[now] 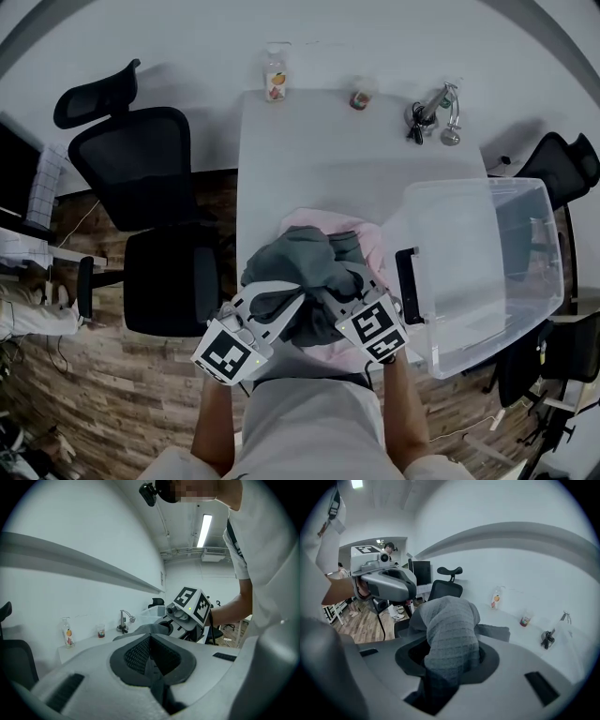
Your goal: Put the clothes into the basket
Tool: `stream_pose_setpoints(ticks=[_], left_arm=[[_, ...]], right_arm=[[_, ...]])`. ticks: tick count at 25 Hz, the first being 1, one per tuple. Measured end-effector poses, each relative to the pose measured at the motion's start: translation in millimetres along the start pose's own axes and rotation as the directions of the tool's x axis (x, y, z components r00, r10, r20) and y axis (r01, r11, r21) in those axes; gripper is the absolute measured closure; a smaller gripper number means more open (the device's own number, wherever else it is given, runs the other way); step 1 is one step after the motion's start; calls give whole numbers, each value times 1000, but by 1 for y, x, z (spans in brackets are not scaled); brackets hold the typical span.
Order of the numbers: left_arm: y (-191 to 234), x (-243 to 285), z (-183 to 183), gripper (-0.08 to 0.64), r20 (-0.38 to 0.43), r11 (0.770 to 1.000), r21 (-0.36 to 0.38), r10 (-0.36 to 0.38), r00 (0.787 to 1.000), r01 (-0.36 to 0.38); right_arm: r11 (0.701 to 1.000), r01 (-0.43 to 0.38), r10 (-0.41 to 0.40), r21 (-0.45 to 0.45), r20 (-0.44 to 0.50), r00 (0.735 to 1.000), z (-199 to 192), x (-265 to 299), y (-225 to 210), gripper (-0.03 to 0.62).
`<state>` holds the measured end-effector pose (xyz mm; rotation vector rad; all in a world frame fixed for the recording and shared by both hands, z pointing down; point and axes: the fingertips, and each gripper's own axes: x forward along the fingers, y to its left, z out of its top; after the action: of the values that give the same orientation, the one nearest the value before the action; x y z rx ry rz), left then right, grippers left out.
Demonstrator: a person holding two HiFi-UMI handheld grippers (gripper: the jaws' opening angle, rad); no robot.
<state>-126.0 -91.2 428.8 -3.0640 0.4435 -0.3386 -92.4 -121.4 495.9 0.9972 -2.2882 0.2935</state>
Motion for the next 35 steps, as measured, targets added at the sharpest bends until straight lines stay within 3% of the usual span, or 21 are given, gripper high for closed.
stream_pose_setpoints(ticks=[5, 19, 26, 35], left_arm=[[-5, 4, 19, 557, 24, 1000, -27, -6, 1000, 7], [-14, 15, 77, 557, 68, 995, 81, -61, 996, 56], [-18, 19, 101, 556, 93, 993, 82, -90, 992, 83], [-34, 31, 140, 556, 127, 982, 154, -129, 983, 109]], right_arm=[[999, 12, -16, 48, 77, 997, 18, -21, -5, 460], [992, 104, -116, 71, 209, 971, 50, -79, -26, 459], [984, 155, -171, 82, 264, 949, 67, -111, -36, 460], [973, 216, -230, 80, 347, 909, 89, -160, -50, 460]])
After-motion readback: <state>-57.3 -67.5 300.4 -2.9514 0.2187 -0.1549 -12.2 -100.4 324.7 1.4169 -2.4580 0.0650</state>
